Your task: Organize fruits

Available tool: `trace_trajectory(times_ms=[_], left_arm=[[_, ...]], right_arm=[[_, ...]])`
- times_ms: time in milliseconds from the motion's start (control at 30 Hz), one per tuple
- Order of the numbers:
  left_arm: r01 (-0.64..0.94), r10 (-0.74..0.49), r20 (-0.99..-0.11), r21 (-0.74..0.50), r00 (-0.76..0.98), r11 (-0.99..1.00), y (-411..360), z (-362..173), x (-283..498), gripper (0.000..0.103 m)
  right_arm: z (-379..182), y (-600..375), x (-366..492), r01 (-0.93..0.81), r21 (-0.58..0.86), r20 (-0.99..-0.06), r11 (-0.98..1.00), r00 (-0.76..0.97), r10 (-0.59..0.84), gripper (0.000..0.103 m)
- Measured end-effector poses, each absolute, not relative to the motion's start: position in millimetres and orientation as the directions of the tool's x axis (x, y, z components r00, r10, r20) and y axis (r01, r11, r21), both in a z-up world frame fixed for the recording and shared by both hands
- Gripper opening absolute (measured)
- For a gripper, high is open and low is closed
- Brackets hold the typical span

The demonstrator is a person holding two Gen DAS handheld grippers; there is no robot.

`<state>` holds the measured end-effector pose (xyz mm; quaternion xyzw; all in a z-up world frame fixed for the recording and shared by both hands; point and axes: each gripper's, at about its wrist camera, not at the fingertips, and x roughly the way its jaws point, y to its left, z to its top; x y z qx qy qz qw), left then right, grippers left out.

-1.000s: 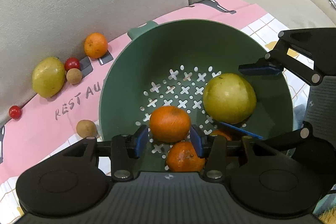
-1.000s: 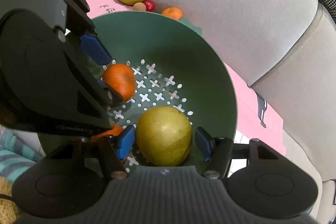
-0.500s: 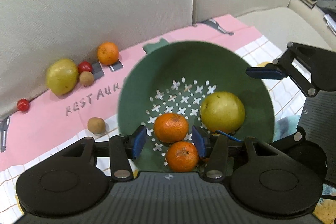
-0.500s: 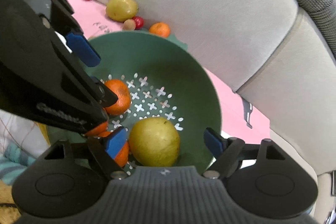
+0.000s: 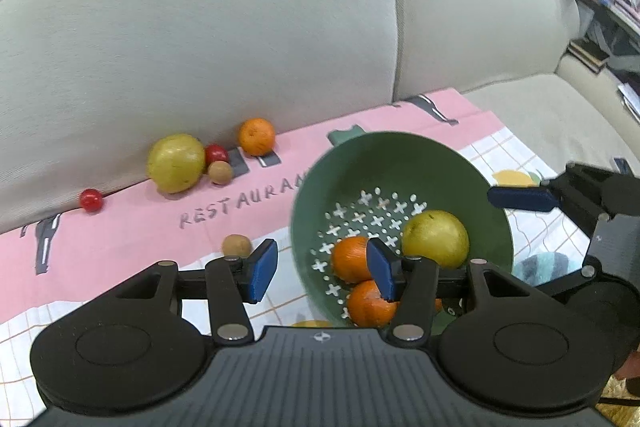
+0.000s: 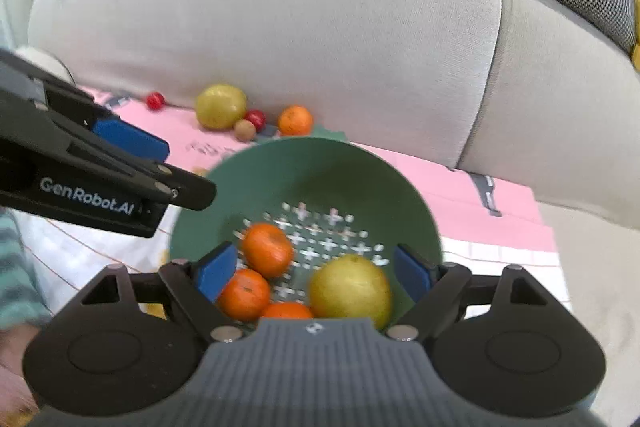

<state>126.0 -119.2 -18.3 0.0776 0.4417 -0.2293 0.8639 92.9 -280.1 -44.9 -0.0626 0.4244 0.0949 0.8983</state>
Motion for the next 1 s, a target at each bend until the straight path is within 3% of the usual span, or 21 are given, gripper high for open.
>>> trace_trajectory(times_ms=[200, 900, 1000], left_arm=[[0.426, -0.340, -0.770, -0.098, 0.540, 0.899, -98.0, -9.7, 127.2, 0.061], [0.203, -0.309, -0.732, -0.232, 0.607, 0.951, -5.5, -22.4, 187.7, 0.061], [0.186, -0.306, -0.735, -0.243, 0.605, 0.952, 3.4, -27.5, 198.7, 0.061]], right_arm=[[-43.5, -262.6, 96.1, -0.223, 0.042, -0.764, 0.974, 0.621, 0.175, 0.082], [-34.6, -235.4, 178.8, -0.268, 0.067, -0.758, 0.961, 0.612, 0.224, 0.081], [-36.6, -238.3, 197.7, -0.255, 0.058, -0.768, 0.965, 0.606, 0.206, 0.075]])
